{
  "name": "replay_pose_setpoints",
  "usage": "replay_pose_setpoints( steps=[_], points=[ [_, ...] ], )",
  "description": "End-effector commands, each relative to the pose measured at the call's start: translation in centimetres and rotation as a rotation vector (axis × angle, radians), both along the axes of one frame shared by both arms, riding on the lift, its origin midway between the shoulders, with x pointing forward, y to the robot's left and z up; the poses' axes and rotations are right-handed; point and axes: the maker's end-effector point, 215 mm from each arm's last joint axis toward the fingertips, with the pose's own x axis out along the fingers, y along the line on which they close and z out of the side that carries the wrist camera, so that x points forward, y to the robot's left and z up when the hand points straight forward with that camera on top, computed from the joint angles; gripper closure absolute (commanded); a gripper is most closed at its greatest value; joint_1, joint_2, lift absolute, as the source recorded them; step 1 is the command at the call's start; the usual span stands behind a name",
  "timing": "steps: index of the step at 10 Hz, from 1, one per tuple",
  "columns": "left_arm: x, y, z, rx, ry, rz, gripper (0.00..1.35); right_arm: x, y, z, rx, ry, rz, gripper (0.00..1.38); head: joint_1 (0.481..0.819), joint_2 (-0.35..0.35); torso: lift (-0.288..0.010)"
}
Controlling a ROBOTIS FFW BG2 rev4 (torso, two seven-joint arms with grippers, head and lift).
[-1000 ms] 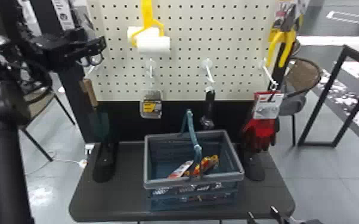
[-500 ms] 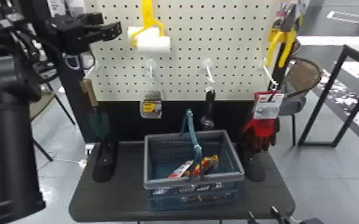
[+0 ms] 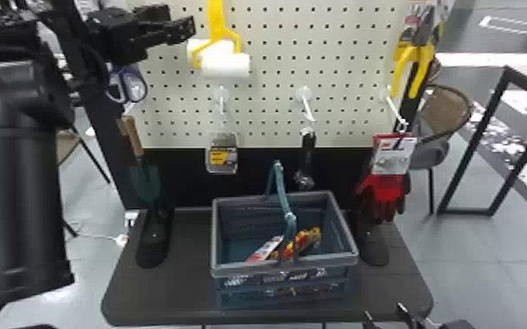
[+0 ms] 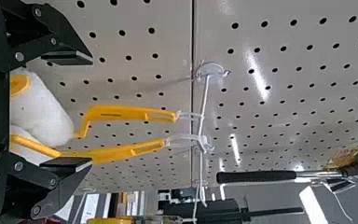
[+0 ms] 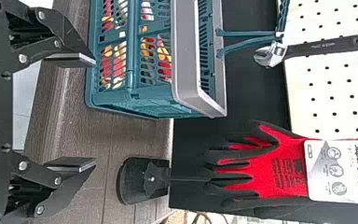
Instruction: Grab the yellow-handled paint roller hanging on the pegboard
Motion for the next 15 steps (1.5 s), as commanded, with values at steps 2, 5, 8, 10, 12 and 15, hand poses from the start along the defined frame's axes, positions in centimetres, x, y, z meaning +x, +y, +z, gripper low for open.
replay_pose_setpoints(
  steps=[2, 5, 8, 10, 12, 15],
  points=[
    [-0.2, -2.5, 0.2, -0.023, 0.011, -0.070, 0.49, 0.1, 0.2, -0.1, 0.012, 0.006, 0.003, 0.51, 0.549, 0.000, -0.100],
    [-0.7, -5.1, 0.1, -0.044, 0.035, -0.149, 0.49, -0.1, 0.4, -0.5, 0.029, 0.016, -0.002, 0.51, 0.549, 0.000, -0.100],
    [-0.5, -5.9, 0.1, -0.027, 0.027, -0.187, 0.60, 0.1, 0.3, -0.5, 0.027, 0.016, -0.002, 0.51, 0.549, 0.000, -0.100],
    [-0.2, -5.8, 0.6, -0.019, 0.017, -0.192, 0.74, 0.3, 0.2, -0.4, 0.031, 0.013, -0.006, 0.51, 0.549, 0.000, -0.100],
    [-1.0, -7.4, -0.5, 0.000, 0.058, -0.261, 0.82, 0.3, 0.1, -0.4, 0.031, 0.015, -0.007, 0.51, 0.549, 0.000, -0.100],
    [-1.1, -7.7, -0.8, 0.005, 0.065, -0.286, 0.81, 0.4, 0.2, -0.5, 0.031, 0.017, -0.002, 0.51, 0.549, 0.000, -0.100]
  ],
)
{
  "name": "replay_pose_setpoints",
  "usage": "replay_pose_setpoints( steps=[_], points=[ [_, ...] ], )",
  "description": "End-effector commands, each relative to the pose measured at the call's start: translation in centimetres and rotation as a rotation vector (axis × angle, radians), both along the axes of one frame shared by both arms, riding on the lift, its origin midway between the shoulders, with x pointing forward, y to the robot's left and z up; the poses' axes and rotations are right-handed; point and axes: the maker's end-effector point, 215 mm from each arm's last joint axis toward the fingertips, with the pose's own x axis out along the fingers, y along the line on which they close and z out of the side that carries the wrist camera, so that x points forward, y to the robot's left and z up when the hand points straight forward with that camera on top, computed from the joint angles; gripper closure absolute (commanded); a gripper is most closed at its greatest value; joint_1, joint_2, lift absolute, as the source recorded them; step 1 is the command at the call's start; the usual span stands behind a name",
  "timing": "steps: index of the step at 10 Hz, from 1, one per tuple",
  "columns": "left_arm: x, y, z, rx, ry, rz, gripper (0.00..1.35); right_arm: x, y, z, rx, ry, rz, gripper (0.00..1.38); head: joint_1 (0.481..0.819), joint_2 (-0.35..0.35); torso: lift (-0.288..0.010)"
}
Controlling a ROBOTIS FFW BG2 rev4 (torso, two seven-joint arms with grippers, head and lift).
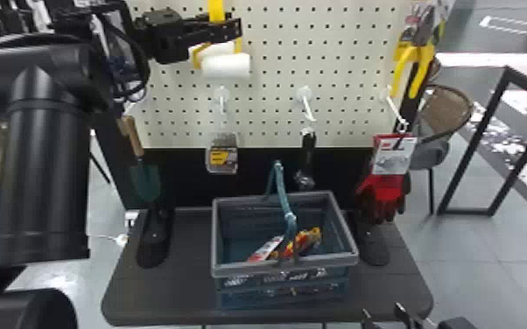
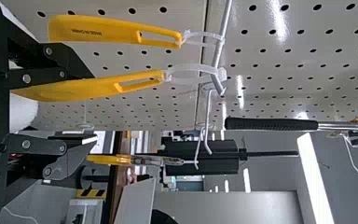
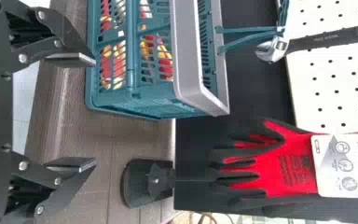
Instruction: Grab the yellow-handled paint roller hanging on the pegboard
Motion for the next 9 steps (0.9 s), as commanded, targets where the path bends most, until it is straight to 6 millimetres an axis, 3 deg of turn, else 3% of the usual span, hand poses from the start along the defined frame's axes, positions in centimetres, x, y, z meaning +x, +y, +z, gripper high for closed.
replay_pose_setpoints(
  steps=[1, 2, 9],
  points=[
    [0.0, -0.2, 0.2, 0.008, -0.008, -0.013, 1.02, 0.1, 0.0, 0.1, 0.000, -0.001, 0.000, 0.51, 0.549, 0.000, -0.100],
    [0.5, 0.6, 0.5, 0.007, -0.027, 0.017, 1.20, 0.1, 0.0, 0.1, 0.001, -0.001, 0.000, 0.51, 0.549, 0.000, -0.100],
    [0.9, 1.5, 0.4, 0.003, -0.026, 0.039, 1.20, 0.1, -0.2, -0.1, 0.002, 0.002, 0.000, 0.51, 0.549, 0.000, -0.100]
  ],
)
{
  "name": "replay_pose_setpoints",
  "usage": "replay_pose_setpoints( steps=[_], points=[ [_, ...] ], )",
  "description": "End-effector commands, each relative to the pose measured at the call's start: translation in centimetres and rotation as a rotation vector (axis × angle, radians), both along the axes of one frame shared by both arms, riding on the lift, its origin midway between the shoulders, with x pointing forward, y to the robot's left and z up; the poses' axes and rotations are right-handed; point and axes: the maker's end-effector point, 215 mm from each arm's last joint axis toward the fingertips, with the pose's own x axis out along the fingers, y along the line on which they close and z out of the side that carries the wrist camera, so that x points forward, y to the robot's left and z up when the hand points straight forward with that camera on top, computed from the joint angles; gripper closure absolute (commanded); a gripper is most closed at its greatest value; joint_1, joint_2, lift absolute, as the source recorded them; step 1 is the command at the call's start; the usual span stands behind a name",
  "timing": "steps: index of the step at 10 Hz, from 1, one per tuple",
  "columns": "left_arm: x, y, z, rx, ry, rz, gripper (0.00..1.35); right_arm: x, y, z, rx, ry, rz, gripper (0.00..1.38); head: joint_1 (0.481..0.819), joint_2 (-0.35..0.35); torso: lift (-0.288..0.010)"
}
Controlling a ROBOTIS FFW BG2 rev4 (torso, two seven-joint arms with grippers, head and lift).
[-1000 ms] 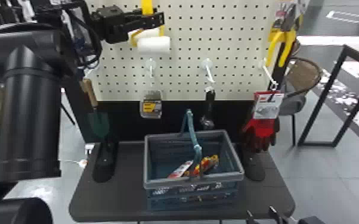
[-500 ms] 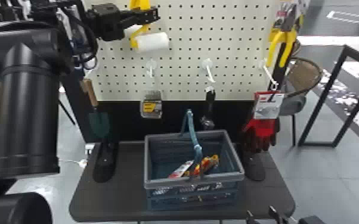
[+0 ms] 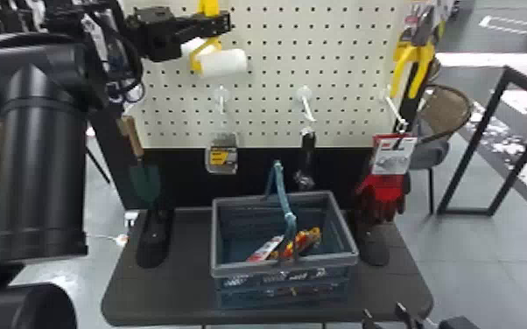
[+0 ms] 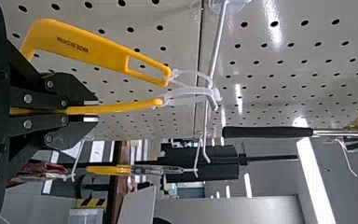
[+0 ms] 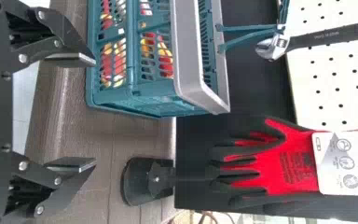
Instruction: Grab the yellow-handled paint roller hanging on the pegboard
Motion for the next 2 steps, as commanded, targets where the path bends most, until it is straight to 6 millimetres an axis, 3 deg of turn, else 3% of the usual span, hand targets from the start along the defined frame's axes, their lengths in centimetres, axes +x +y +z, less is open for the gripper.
replay_pose_setpoints(
  steps=[1, 2],
  points=[
    [0.01, -0.03, 0.14, -0.002, -0.003, 0.000, 1.20, 0.00, -0.01, 0.00, 0.000, 0.000, 0.000, 0.51, 0.549, 0.000, -0.100],
    [0.08, 0.13, 0.15, -0.004, -0.006, 0.005, 1.20, 0.00, -0.02, 0.00, 0.001, 0.000, -0.001, 0.51, 0.549, 0.000, -0.100]
  ],
)
